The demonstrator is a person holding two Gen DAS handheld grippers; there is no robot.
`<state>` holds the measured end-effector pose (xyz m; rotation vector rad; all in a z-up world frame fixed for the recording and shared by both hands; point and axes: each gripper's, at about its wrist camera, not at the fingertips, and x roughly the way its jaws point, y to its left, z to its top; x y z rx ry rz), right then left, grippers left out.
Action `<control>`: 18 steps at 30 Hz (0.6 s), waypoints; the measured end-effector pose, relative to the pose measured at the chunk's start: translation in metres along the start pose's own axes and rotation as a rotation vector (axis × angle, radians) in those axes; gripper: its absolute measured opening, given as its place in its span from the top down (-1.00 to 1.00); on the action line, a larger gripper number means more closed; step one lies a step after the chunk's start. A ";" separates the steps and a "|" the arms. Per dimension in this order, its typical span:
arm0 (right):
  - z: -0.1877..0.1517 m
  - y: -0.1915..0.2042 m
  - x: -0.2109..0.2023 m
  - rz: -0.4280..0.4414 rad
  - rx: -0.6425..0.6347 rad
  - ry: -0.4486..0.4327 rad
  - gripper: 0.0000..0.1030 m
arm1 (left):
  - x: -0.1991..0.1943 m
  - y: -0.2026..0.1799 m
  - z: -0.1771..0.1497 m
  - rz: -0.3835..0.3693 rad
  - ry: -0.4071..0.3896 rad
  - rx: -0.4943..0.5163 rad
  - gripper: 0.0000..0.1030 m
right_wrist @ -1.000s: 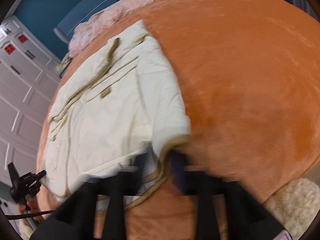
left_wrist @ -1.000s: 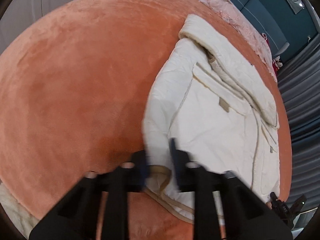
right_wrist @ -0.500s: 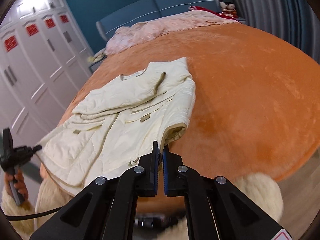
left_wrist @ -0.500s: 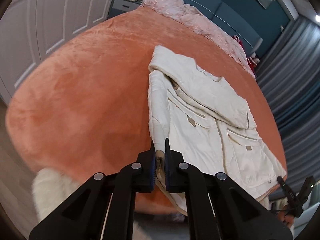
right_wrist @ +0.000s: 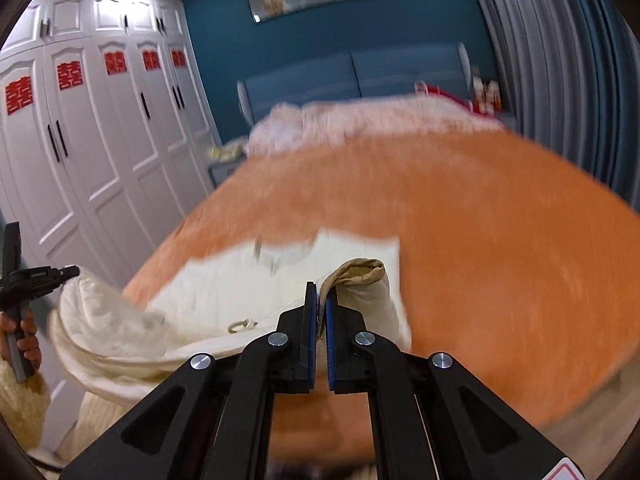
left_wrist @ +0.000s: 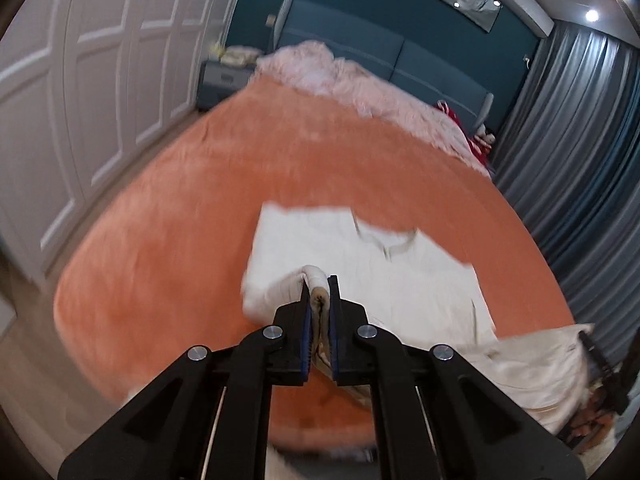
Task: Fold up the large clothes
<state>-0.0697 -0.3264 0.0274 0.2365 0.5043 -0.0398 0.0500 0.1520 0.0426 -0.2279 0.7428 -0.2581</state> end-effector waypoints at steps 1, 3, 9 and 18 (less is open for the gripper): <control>0.013 0.001 0.014 -0.008 -0.012 -0.021 0.95 | 0.012 -0.003 0.014 0.009 -0.019 0.006 0.89; 0.033 -0.001 0.031 -0.023 -0.004 -0.050 0.94 | 0.037 -0.005 0.039 0.033 -0.044 0.004 0.89; 0.072 -0.018 0.111 -0.036 0.106 -0.051 0.94 | 0.121 -0.004 0.080 0.136 -0.018 -0.017 0.85; 0.083 -0.021 0.145 -0.072 0.155 -0.127 0.58 | 0.173 -0.007 0.102 0.282 -0.109 0.052 -0.27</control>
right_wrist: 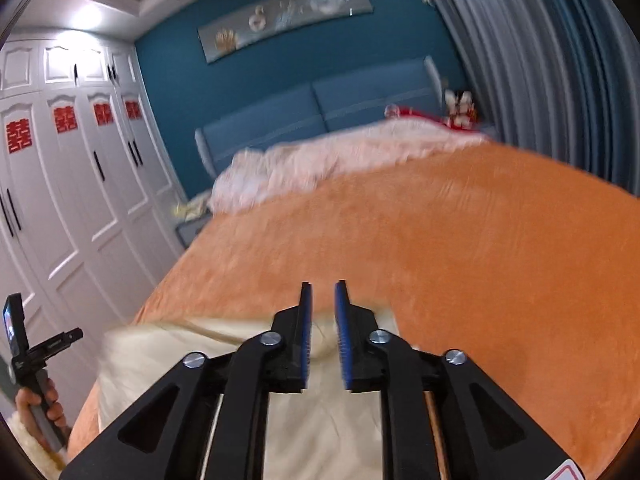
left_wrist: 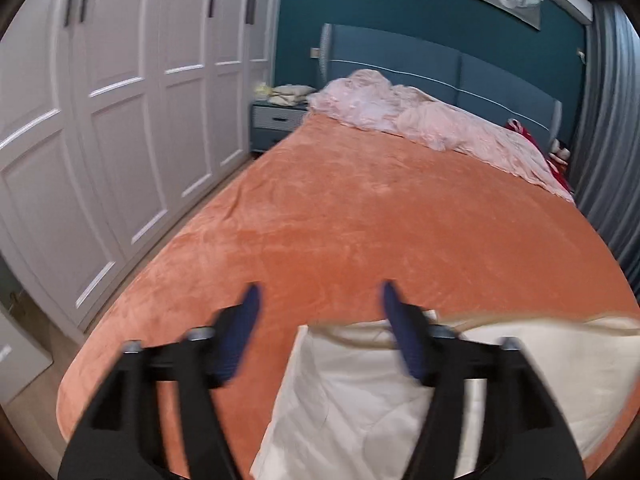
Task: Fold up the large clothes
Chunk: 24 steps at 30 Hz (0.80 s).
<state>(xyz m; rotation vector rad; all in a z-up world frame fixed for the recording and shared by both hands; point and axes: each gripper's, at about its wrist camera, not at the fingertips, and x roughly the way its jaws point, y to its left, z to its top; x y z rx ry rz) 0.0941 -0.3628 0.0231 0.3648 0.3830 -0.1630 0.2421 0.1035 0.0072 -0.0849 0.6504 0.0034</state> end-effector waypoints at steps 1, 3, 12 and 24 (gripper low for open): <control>0.001 -0.001 -0.001 -0.006 0.003 -0.003 0.45 | 0.002 -0.001 0.002 -0.003 0.006 0.005 -0.27; -0.002 -0.006 0.000 -0.013 0.015 0.003 0.37 | 0.007 -0.004 0.003 -0.022 0.033 0.025 -0.29; -0.058 -0.035 0.055 -0.071 0.023 0.238 -0.07 | 0.068 -0.001 -0.033 -0.106 0.270 0.012 -0.59; -0.103 -0.060 0.140 -0.142 0.052 0.443 0.54 | 0.137 0.017 -0.071 -0.154 0.424 -0.107 0.47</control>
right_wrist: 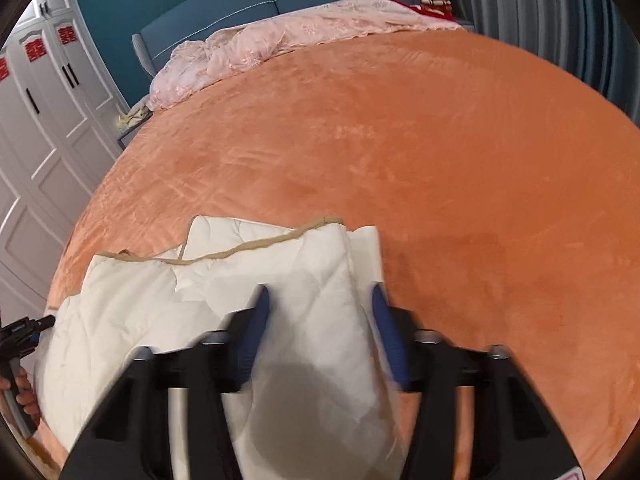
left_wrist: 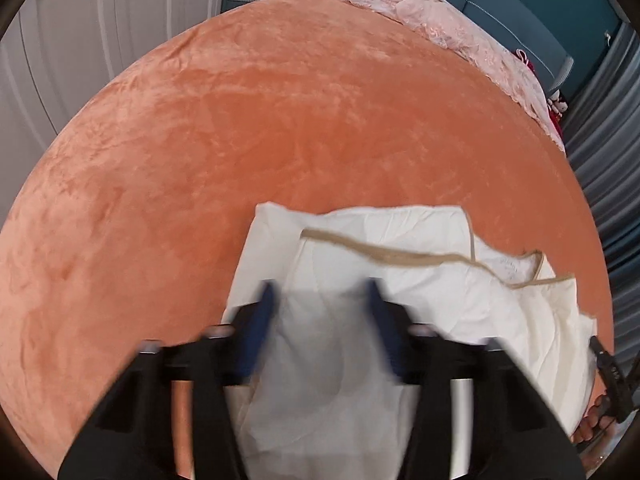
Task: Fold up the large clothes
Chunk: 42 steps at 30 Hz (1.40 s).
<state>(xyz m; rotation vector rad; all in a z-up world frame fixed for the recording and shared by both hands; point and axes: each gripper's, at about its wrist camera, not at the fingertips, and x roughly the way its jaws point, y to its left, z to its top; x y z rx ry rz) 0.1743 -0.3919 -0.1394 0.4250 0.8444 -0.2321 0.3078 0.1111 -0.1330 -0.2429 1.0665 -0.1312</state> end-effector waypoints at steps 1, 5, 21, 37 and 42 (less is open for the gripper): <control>0.001 0.002 0.001 0.011 0.003 -0.001 0.72 | -0.001 -0.003 0.003 0.001 -0.012 -0.001 0.65; 0.011 0.010 -0.020 0.009 -0.015 -0.122 0.83 | -0.022 -0.015 0.016 0.003 -0.111 0.012 0.80; 0.014 -0.003 0.046 -0.123 0.013 -0.067 0.82 | 0.055 -0.032 0.023 0.198 -0.116 0.109 0.72; -0.004 0.004 0.065 -0.140 -0.020 -0.087 0.72 | 0.074 -0.025 0.007 0.181 -0.212 0.078 0.57; -0.005 0.004 0.067 -0.140 -0.018 -0.101 0.70 | 0.077 -0.024 0.005 0.177 -0.225 0.069 0.54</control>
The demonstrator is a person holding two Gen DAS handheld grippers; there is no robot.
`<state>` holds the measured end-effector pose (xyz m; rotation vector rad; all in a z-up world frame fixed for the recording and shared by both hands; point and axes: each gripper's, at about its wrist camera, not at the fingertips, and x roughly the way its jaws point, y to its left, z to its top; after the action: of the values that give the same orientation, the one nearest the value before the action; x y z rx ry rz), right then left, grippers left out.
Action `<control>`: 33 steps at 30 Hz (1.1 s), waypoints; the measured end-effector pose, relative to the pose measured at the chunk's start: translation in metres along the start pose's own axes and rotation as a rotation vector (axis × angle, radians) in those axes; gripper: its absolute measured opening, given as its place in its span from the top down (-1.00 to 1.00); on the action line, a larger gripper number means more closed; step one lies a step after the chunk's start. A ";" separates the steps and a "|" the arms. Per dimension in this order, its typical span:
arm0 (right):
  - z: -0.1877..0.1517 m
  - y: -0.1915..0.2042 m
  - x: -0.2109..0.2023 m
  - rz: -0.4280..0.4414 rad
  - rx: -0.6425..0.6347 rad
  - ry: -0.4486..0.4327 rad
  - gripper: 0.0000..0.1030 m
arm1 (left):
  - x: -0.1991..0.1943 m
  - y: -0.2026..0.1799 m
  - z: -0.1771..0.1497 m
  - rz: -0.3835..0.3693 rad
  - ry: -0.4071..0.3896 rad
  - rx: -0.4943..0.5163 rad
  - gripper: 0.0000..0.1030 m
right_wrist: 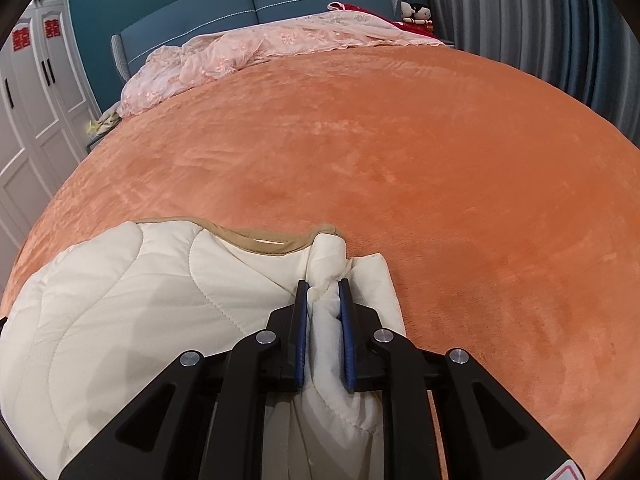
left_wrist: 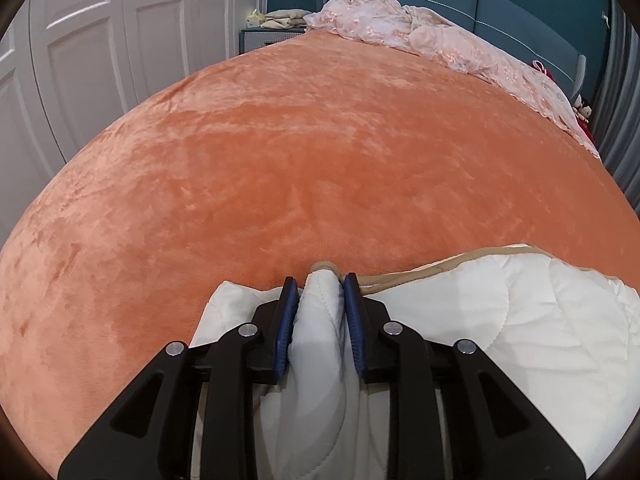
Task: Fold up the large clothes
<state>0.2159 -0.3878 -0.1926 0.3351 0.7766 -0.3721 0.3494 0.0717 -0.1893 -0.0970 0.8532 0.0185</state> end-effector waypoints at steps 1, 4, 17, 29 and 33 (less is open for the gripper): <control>0.000 0.000 0.000 -0.004 -0.001 -0.003 0.70 | 0.000 0.000 -0.001 0.003 -0.001 0.000 0.54; 0.001 0.001 -0.001 -0.009 -0.005 -0.001 0.69 | -0.001 -0.001 0.000 0.007 0.004 0.000 0.51; 0.050 0.038 -0.088 0.153 -0.005 -0.057 0.54 | -0.113 -0.039 0.054 -0.051 -0.066 0.054 -0.07; 0.014 0.158 -0.013 0.218 -0.241 0.114 0.73 | -0.038 -0.154 0.009 -0.133 0.119 0.195 -0.06; 0.003 0.152 0.012 0.234 -0.191 0.154 0.80 | -0.017 -0.153 -0.011 -0.112 0.109 0.197 -0.07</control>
<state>0.2928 -0.2569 -0.1754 0.2736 0.9052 -0.0510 0.3386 -0.0810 -0.1720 0.0399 0.9533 -0.1766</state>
